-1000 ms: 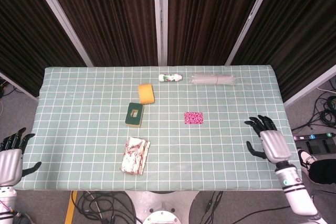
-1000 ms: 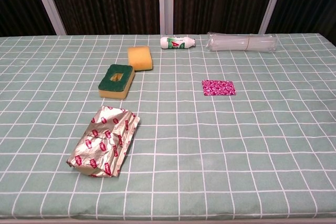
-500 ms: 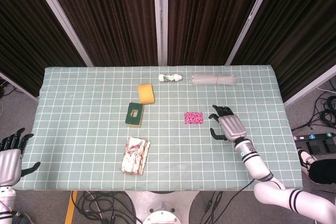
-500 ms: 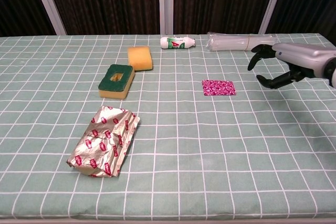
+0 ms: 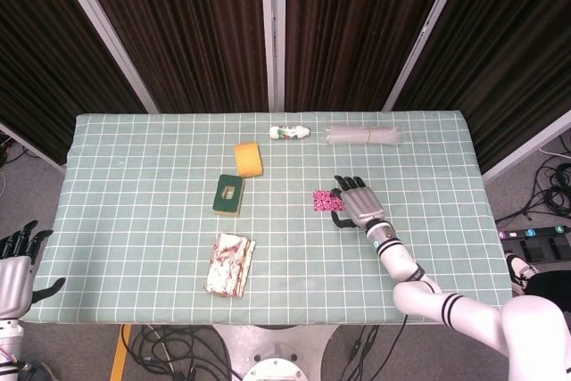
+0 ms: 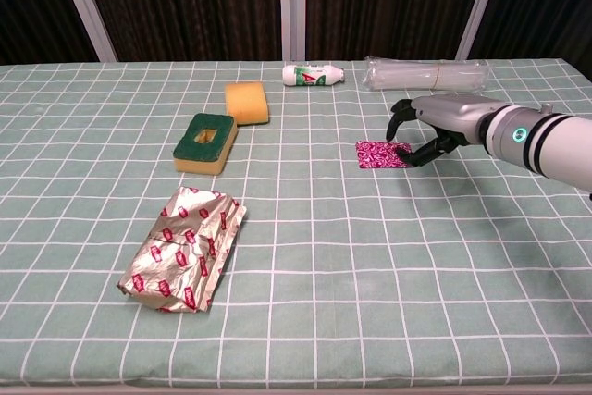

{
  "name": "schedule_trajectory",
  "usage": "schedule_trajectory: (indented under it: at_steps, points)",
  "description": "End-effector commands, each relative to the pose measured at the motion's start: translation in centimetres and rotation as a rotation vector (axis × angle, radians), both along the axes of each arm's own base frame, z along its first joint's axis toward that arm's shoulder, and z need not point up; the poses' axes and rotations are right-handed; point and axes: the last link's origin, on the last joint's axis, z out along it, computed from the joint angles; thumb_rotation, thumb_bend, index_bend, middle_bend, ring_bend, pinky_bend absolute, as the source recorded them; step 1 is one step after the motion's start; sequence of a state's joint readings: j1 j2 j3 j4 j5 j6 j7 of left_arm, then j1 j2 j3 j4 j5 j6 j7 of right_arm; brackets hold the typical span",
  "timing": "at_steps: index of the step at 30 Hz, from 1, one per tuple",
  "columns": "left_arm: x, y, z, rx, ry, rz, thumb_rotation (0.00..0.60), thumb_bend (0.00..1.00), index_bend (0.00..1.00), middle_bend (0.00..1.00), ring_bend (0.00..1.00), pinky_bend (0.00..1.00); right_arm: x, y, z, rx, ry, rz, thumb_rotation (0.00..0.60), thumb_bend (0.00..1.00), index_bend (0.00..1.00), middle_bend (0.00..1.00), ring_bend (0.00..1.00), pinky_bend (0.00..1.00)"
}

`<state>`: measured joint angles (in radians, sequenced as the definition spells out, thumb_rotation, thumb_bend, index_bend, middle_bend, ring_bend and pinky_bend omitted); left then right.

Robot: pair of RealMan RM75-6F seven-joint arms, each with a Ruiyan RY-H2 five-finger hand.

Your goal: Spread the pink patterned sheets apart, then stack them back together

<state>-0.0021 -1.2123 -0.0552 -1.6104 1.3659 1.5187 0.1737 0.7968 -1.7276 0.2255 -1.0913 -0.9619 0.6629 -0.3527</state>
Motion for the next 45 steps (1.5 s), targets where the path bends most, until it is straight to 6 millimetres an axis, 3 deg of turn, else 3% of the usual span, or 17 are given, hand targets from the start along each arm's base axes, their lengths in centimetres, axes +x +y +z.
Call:
schedule_trajectory:
  at_steps: [1, 6, 12, 19, 26, 39, 45]
  points:
    - [0.0, 0.0, 0.1, 0.001, 0.002, 0.003, 0.6, 0.12, 0.27, 0.2, 0.15, 0.17, 0.1, -0.6, -1.1, 0.02, 0.007, -0.017, 0.342, 0.45, 0.27, 0.0, 0.0, 0.0]
    - [0.0, 0.0, 0.1, 0.002, 0.003, 0.006, 0.6, 0.12, 0.27, 0.2, 0.15, 0.17, 0.1, -1.1, -1.9, 0.035, 0.007, -0.03, 0.341, 0.45, 0.25, 0.0, 0.0, 0.0]
    - [-0.1, 0.0, 0.1, 0.0, 0.006, 0.009, 0.6, 0.12, 0.27, 0.2, 0.15, 0.17, 0.3, -1.4, -2.1, 0.028, -0.009, -0.028, 0.281, 0.54, 0.23, 0.0, 0.0, 0.0]
    - [-0.1, 0.1, 0.0, 0.0, 0.006, 0.01, 0.6, 0.12, 0.27, 0.2, 0.15, 0.17, 0.1, -1.2, -2.4, 0.041, -0.011, -0.022, 0.265, 0.57, 0.23, 0.0, 0.0, 0.0]
    - [-0.2, 0.2, -0.1, -0.003, 0.003, 0.008, 0.6, 0.12, 0.27, 0.2, 0.15, 0.17, -1.0, 0.6, -1.7, 0.063, 0.005, -0.002, 0.257, 0.57, 0.23, 0.0, 0.0, 0.0]
    - [-0.4, 0.6, -0.2, 0.001, 0.0, -0.001, 0.6, 0.12, 0.27, 0.2, 0.15, 0.17, -2.9, 7.0, 1.7, 0.109, 0.072, 0.052, 0.254, 0.57, 0.23, 0.0, 0.0, 0.0]
    - [-0.3, 0.5, -0.1, 0.003, 0.0, -0.002, 0.6, 0.12, 0.27, 0.2, 0.15, 0.17, -2.4, 6.8, 3.6, 0.054, 0.05, 0.046, 0.248, 0.57, 0.23, 0.0, 0.0, 0.0]
